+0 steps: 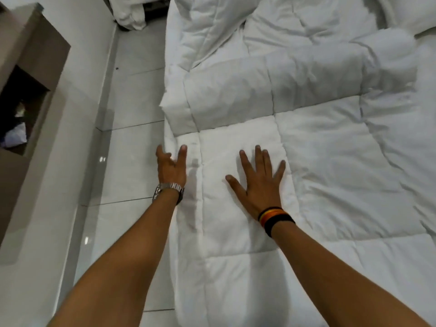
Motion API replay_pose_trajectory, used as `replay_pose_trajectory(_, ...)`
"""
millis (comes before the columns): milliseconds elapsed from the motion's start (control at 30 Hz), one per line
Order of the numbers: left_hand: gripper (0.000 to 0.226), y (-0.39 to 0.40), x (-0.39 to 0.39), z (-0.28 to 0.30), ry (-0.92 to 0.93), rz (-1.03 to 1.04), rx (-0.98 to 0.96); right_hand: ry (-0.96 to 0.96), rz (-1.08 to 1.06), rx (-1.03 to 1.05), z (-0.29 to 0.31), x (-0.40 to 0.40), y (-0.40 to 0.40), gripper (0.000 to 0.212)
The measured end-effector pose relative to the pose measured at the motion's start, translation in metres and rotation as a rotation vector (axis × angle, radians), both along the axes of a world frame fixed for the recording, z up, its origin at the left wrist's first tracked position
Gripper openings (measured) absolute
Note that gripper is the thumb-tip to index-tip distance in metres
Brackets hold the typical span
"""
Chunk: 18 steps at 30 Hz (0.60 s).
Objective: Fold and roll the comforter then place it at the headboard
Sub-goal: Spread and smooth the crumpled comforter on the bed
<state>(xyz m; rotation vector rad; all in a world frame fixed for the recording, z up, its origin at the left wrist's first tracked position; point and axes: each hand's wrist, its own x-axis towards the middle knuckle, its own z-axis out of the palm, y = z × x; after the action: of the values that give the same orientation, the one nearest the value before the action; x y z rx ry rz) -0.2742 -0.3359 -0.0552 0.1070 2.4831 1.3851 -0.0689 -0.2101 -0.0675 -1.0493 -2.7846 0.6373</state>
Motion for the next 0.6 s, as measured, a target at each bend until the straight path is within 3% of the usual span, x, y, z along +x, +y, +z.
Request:
replay_pose_trajectory(200,0.123,0.055,-0.053,-0.030,-0.008,-0.086,0.051,-0.148,-0.120,0.068,-0.033,-0.050,-0.013,0.087)
replay_pose_trajectory(400,0.096,0.057,-0.119,-0.041,0.034,-0.156,0.231,-0.101,-0.306,0.115,-0.051,-0.081,-0.037,0.082)
replay_pose_trajectory(500,0.098,0.033,-0.136,-0.048,-0.123,-0.257,0.192,-0.298,-0.324,0.029,-0.043,-0.101,-0.049,0.087)
replay_pose_trajectory(600,0.116,0.030,-0.161,-0.036,-0.211,-0.411,0.214,-0.276,-0.453,-0.106,-0.021,-0.127,-0.041,0.091)
